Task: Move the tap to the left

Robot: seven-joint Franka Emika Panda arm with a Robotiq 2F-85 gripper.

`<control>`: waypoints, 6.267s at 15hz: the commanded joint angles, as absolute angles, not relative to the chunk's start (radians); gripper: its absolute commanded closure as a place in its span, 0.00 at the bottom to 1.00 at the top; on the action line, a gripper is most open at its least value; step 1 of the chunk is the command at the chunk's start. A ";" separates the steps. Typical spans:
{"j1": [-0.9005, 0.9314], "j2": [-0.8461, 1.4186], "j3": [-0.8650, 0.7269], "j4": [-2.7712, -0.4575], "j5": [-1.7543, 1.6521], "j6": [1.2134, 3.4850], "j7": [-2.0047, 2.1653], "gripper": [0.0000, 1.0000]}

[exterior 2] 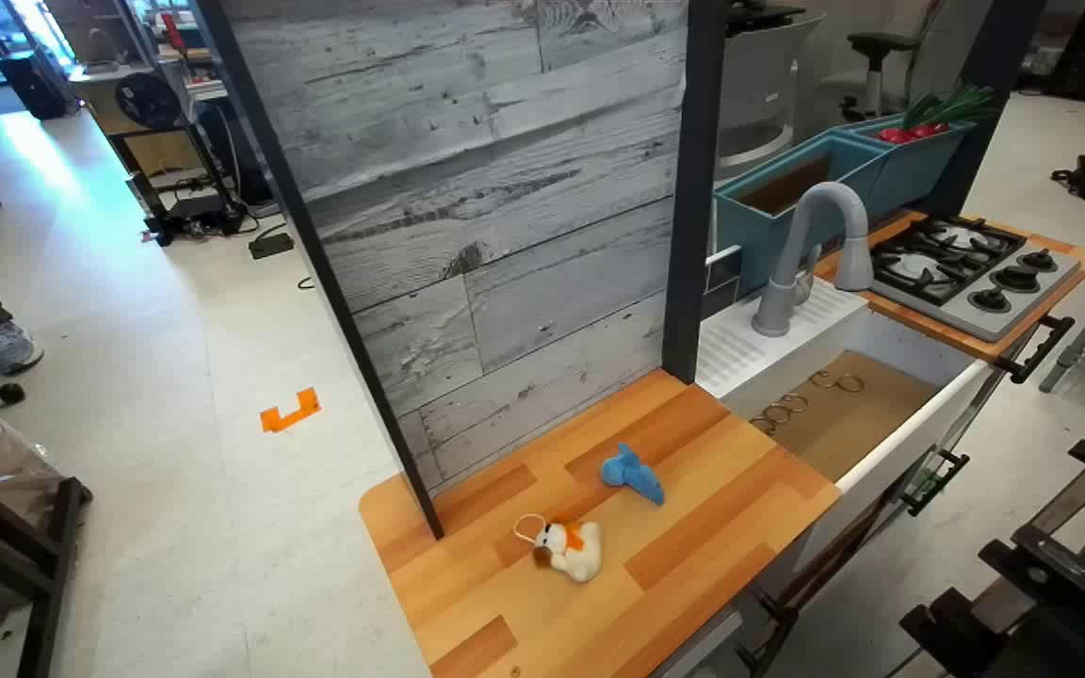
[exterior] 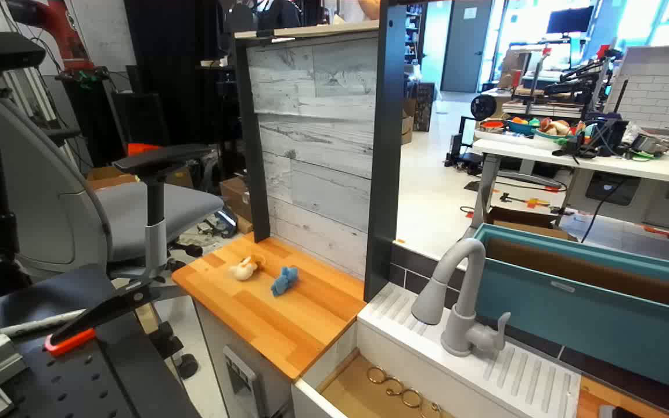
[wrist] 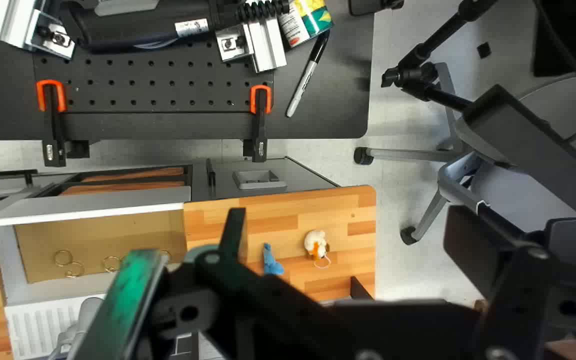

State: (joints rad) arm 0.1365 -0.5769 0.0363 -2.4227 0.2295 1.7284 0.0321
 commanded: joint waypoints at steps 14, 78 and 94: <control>0.101 -0.554 0.035 -2.409 0.229 1.763 0.008 0.00; 0.146 0.779 -0.276 -2.093 0.056 3.172 0.179 0.00; 0.220 0.819 -0.207 -2.063 0.057 3.175 0.192 0.00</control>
